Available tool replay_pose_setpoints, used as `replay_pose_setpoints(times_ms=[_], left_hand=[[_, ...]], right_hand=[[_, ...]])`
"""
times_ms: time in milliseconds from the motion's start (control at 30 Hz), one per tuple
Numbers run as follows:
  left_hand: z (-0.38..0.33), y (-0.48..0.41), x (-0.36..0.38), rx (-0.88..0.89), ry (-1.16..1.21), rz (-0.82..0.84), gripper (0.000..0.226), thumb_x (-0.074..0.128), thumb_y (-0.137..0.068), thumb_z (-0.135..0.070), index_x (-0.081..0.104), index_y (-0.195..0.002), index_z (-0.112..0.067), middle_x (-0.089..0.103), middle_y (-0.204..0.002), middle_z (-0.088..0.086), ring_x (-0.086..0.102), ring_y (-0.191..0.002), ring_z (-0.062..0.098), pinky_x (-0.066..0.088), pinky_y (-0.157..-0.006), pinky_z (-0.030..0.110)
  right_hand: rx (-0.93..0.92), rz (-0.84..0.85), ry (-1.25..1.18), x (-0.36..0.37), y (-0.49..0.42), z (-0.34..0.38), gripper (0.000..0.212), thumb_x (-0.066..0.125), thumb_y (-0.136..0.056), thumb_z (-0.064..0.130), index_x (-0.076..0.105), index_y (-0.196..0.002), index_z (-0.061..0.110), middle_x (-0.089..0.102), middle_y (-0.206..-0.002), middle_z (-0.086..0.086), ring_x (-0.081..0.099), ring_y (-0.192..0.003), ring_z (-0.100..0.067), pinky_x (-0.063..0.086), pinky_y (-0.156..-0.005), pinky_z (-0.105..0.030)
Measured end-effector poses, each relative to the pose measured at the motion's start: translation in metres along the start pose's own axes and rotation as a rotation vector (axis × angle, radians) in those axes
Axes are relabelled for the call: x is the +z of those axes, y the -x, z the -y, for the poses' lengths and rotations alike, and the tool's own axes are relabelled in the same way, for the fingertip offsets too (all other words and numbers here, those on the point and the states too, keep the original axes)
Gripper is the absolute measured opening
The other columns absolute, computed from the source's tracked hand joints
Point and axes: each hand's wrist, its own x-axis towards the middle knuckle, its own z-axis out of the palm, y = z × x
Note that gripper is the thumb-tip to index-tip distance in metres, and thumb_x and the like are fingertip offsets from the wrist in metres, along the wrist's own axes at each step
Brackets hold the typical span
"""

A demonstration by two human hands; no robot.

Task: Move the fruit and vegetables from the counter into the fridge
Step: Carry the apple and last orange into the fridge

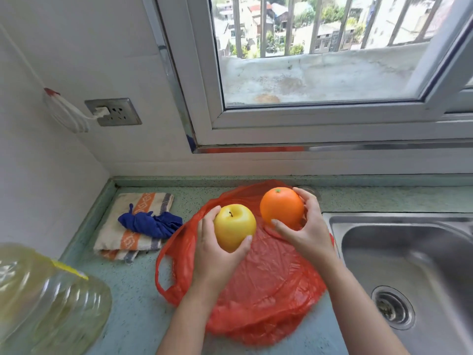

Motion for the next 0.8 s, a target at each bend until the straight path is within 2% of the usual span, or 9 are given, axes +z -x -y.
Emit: replay_pose_setpoints(times_ms=[100, 267, 300, 400, 467, 567, 667, 800], left_hand=[[-0.024, 0.019, -0.007, 0.043, 0.035, 0.004, 0.075, 0.072, -0.059, -0.049, 0.032, -0.122, -0.043, 0.039, -0.123, -0.012, 0.044, -0.112, 0.009, 0.044, -0.088, 0.028], [-0.057, 0.046, -0.013, 0.113, 0.112, 0.073, 0.068, 0.064, -0.052, -0.063, 0.032, -0.112, -0.058, 0.037, -0.119, -0.025, 0.047, -0.107, 0.006, 0.049, -0.082, 0.027], [-0.064, 0.05, -0.013, 0.133, 0.13, 0.097, 0.068, 0.064, -0.052, -0.063, 0.032, -0.112, -0.058, 0.037, -0.119, -0.026, 0.048, -0.107, 0.006, 0.049, -0.082, 0.027], [-0.08, 0.062, -0.008, 0.212, 0.179, 0.193, 0.069, 0.065, -0.053, -0.061, 0.034, -0.114, -0.056, 0.038, -0.121, -0.025, 0.05, -0.107, 0.009, 0.051, -0.084, 0.033], [-0.089, 0.074, -0.003, 0.259, 0.209, 0.266, 0.07, 0.066, -0.053, -0.059, 0.035, -0.116, -0.053, 0.041, -0.121, -0.022, 0.052, -0.105, 0.012, 0.051, -0.086, 0.038], [-0.094, 0.094, 0.005, 0.302, 0.293, 0.394, 0.071, 0.068, -0.053, -0.055, 0.039, -0.118, -0.05, 0.045, -0.121, -0.019, 0.053, -0.107, 0.012, 0.049, -0.089, 0.038], [-0.095, 0.119, 0.018, 0.31, 0.375, 0.541, 0.075, 0.071, -0.053, -0.052, 0.041, -0.121, -0.043, 0.048, -0.123, -0.013, 0.056, -0.106, 0.014, 0.05, -0.089, 0.038], [-0.103, 0.165, 0.042, 0.33, 0.444, 0.71, 0.073, 0.073, -0.053, -0.051, 0.043, -0.119, -0.044, 0.051, -0.121, -0.005, 0.058, -0.103, 0.019, 0.051, -0.087, 0.043]], right_hand=[[-0.039, -0.045, -0.02, -0.025, 0.026, 0.023, 0.075, 0.078, -0.063, 0.032, 0.035, -0.124, 0.037, 0.042, -0.125, 0.006, 0.049, -0.104, -0.002, 0.042, -0.075, -0.008], [-0.063, -0.108, -0.051, -0.063, 0.071, 0.051, 0.07, 0.074, -0.056, 0.042, 0.035, -0.114, 0.05, 0.044, -0.122, 0.008, 0.053, -0.104, -0.011, 0.05, -0.082, -0.029], [-0.067, -0.132, -0.057, -0.07, 0.08, 0.056, 0.07, 0.074, -0.054, 0.044, 0.036, -0.112, 0.052, 0.045, -0.121, 0.009, 0.055, -0.104, -0.014, 0.051, -0.082, -0.03], [-0.08, -0.202, -0.105, -0.088, 0.111, 0.065, 0.068, 0.076, -0.056, 0.032, 0.04, -0.111, 0.048, 0.048, -0.116, 0.011, 0.057, -0.1, -0.014, 0.05, -0.074, -0.017], [-0.075, -0.254, -0.12, -0.097, 0.139, 0.068, 0.068, 0.077, -0.056, 0.029, 0.042, -0.112, 0.047, 0.05, -0.115, 0.008, 0.059, -0.097, -0.011, 0.049, -0.073, -0.017], [-0.042, -0.378, -0.073, -0.106, 0.187, 0.073, 0.068, 0.076, -0.052, 0.043, 0.042, -0.11, 0.055, 0.053, -0.114, 0.009, 0.06, -0.096, -0.01, 0.05, -0.078, -0.023], [0.013, -0.532, -0.038, -0.115, 0.239, 0.074, 0.069, 0.074, -0.05, 0.047, 0.043, -0.111, 0.055, 0.052, -0.116, 0.011, 0.059, -0.096, -0.004, 0.048, -0.075, -0.014], [0.085, -0.692, 0.051, -0.13, 0.306, 0.08, 0.07, 0.073, -0.048, 0.052, 0.041, -0.109, 0.061, 0.05, -0.116, 0.021, 0.058, -0.098, -0.001, 0.048, -0.076, -0.014]])
